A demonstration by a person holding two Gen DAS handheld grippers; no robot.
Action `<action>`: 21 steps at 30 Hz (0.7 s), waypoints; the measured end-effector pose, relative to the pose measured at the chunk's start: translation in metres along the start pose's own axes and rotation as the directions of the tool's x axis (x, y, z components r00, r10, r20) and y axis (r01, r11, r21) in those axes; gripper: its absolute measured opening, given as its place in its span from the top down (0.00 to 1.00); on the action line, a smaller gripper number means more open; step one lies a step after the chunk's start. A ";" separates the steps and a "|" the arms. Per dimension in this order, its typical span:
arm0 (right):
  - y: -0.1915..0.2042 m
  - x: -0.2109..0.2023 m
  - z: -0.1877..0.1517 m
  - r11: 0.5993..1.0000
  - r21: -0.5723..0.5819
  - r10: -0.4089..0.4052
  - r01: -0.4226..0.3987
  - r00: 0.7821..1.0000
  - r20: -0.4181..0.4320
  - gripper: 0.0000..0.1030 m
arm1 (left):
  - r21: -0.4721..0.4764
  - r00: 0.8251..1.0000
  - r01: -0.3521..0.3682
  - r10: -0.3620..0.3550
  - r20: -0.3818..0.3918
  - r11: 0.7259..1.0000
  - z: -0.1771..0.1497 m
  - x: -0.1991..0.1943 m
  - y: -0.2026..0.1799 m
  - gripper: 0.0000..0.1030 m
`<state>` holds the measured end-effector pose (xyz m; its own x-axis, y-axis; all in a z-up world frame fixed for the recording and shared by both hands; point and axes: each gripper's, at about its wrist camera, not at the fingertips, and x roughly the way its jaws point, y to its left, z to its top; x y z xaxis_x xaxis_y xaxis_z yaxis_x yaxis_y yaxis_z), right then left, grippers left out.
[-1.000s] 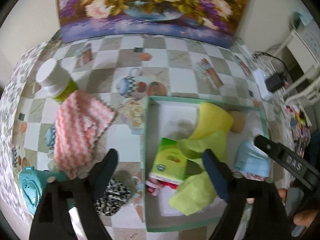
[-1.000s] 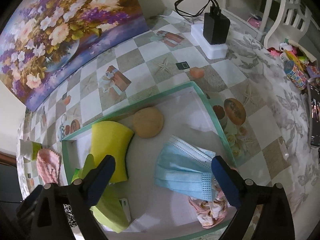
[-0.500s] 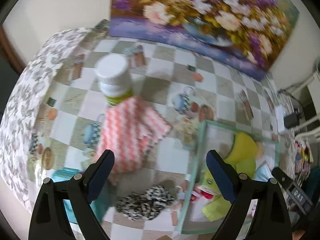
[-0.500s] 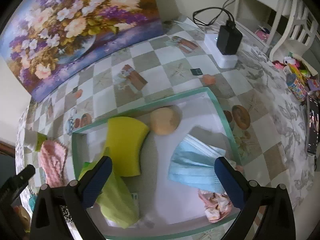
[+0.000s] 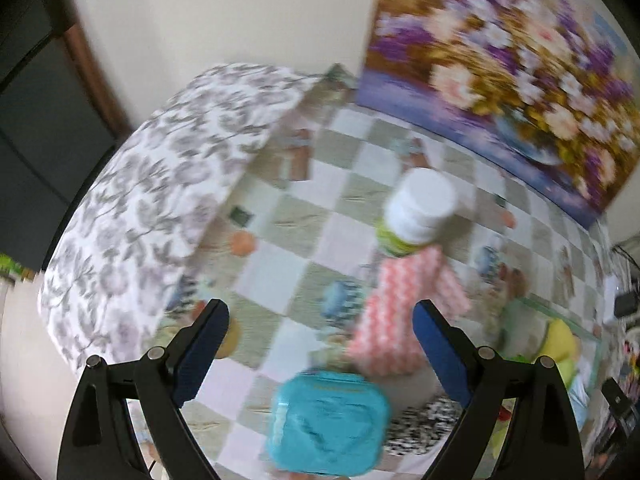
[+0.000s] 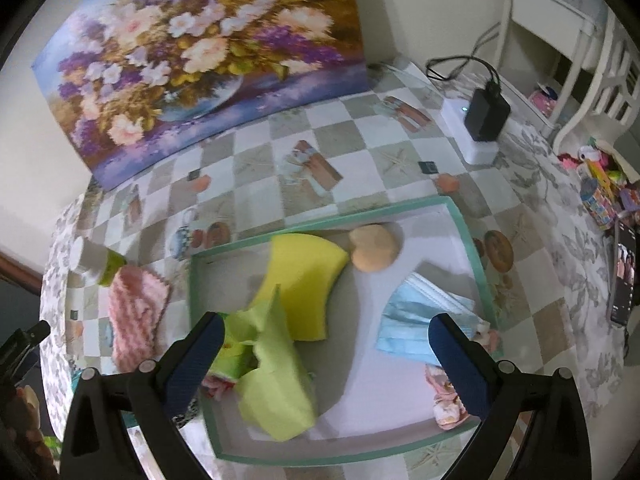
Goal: Organize soft objects
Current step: 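Move both tools back toward the leopard scrunchie and teal case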
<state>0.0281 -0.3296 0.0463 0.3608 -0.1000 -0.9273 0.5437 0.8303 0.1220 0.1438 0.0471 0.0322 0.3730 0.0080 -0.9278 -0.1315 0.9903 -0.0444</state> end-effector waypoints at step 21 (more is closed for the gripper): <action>0.109 0.017 -0.050 0.961 -0.246 0.098 -0.128 0.987 -0.130 0.00 | -0.111 0.993 -0.022 0.009 -0.115 0.994 -0.017 0.032 0.066 0.09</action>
<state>0.0550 -0.2136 0.0263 0.3106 0.0545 -0.9490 0.2896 0.9454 0.1491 0.1312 0.1101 -0.0070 0.2641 0.0010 -0.9645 -0.2411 0.9683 -0.0650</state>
